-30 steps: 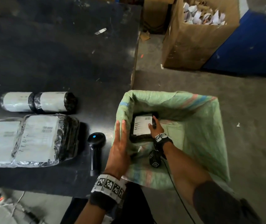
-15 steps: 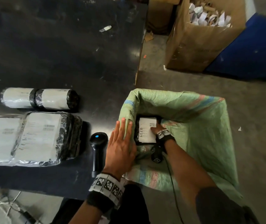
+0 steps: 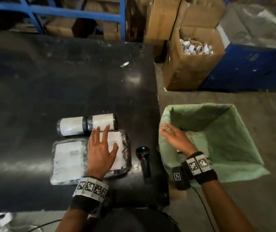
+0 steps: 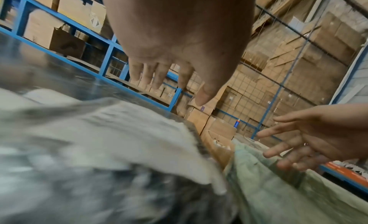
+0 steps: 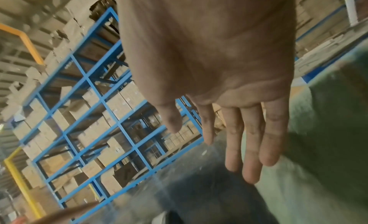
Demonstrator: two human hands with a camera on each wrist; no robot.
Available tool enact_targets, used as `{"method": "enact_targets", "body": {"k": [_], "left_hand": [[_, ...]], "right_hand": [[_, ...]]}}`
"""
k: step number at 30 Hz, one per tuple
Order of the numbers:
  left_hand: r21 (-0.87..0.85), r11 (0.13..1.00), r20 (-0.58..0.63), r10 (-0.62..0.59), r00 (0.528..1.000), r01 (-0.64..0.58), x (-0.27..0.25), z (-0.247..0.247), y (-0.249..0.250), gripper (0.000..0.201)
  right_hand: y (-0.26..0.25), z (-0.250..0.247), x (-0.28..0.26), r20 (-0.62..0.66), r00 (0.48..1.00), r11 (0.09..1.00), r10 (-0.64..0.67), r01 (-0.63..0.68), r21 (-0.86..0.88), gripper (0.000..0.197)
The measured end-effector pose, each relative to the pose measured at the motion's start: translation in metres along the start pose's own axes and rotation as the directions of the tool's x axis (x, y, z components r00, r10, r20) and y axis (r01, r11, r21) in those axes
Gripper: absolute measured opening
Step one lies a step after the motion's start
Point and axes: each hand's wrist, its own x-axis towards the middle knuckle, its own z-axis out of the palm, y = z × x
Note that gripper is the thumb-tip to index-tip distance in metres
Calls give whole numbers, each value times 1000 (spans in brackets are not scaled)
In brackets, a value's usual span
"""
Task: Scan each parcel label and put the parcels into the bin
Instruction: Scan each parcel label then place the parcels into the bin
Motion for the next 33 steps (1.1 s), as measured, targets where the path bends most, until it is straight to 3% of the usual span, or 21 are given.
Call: {"method": "enact_targets", "body": {"k": [5,10,15,19,27,31,33], "left_hand": [[-58,994,165,-80,983,91,-21,-15,-65,87],[-250,960,310,-41,950,123,-38,-12,-91,91],[-311,939,298,-49,953,145,-45,-10,-90,108],[-342,923,289,-73,955,174,-47,-8,-83,112],[-488,852,285,-50,957,190,-40,-5,-57,106],[-377,914,244,-57,968,149,-33,-6,-36,110],[-330,919,259,-134,957,218,-27,-6,-28,116]], "right_hand": [[16,92,-16,-57,977,950,205,-212,-231,64],[47,148,-25,-226,923,910,312,-359,-208,76],[53,167,-29,-245,936,966,252,-230,114,59],[71,173,-21,-182,947,927,266,-199,319,47],[67,158,-15,-45,967,909,250,-218,355,49],[70,149,-8,9,975,910,222,-210,357,48],[72,146,-6,24,976,913,217,-212,348,47]]}}
